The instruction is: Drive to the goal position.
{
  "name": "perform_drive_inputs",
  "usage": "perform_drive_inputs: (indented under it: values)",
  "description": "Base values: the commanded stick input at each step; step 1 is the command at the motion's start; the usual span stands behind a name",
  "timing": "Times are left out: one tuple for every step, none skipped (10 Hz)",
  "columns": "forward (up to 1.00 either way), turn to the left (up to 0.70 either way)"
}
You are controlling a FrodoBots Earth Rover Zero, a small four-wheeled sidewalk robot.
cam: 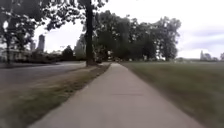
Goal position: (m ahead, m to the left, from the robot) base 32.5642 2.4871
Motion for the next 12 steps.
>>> perform_drive_inputs:
  values:
    - [1.00, 0.00]
    - [1.00, 0.00]
    - [1.00, 0.00]
    - [1.00, 0.00]
    - [1.00, -0.14]
    - [1.00, -0.38]
    - [1.00, -0.40]
    - [1.00, -0.40]
    - [1.00, -0.40]
    - [1.00, -0.40]
    - [1.00, -0.33]
    - [1.00, 0.00]
